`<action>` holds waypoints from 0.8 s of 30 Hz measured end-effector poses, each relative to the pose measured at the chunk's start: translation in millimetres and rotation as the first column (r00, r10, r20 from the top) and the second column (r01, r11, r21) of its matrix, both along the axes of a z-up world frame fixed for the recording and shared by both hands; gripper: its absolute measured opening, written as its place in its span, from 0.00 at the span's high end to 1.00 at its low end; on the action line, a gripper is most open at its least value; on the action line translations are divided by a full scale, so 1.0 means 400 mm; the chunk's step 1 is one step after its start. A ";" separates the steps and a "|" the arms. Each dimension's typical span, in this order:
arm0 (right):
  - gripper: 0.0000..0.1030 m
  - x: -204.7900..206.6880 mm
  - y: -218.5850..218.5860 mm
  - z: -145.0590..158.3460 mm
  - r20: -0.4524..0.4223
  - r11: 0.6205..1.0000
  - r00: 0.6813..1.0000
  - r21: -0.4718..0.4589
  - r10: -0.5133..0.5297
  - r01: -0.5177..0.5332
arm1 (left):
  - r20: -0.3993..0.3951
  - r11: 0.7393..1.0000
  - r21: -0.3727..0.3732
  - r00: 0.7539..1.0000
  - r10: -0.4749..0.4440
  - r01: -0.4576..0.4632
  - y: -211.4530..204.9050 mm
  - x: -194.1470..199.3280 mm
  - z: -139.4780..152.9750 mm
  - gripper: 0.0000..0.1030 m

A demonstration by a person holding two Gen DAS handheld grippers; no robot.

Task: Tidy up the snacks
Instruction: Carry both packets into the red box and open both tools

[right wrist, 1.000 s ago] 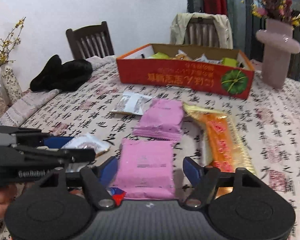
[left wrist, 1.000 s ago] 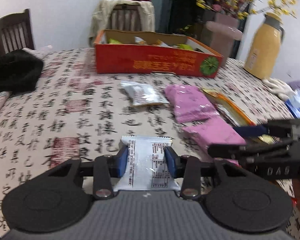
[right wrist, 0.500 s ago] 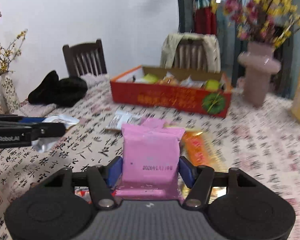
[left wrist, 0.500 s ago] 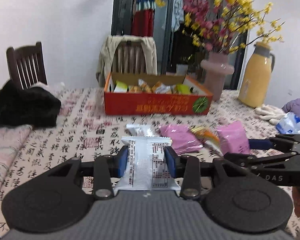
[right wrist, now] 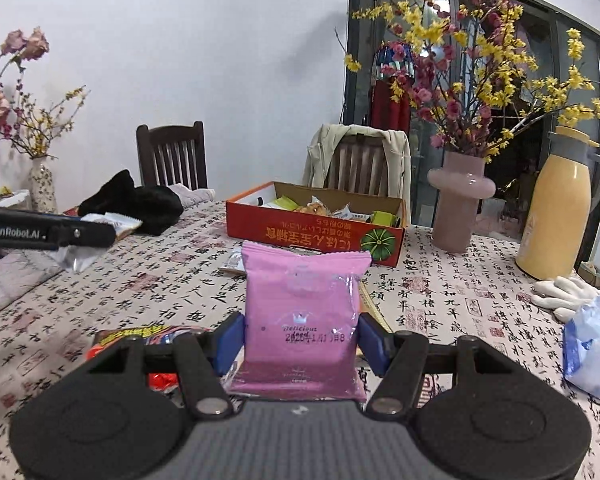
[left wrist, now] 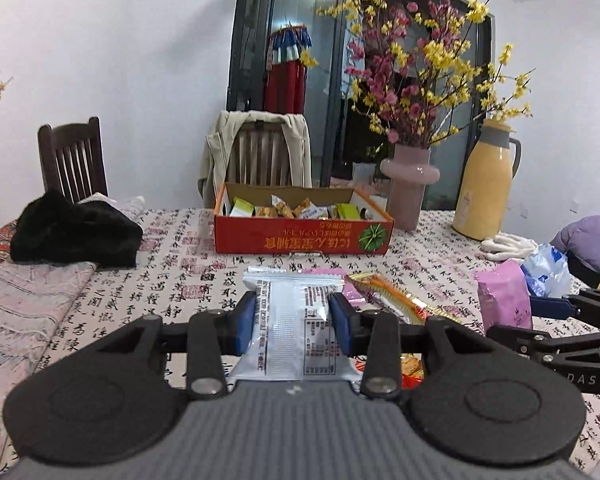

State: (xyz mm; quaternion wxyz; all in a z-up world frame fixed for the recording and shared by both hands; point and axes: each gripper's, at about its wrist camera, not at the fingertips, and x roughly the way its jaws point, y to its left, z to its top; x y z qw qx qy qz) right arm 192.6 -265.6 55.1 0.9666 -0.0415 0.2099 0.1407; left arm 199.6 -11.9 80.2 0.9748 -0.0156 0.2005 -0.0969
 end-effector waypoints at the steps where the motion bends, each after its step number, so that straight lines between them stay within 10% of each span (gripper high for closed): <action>1: 0.41 -0.008 -0.002 0.004 0.005 1.000 1.000 0.001 -0.001 0.001 | 0.007 1.000 0.001 1.000 0.001 -0.001 0.000 -0.008 0.004 0.61; 24: 0.41 0.199 0.011 0.026 0.021 0.999 0.999 0.017 0.032 -0.032 | 0.056 0.999 0.039 0.998 -0.009 0.007 0.004 0.195 0.045 0.61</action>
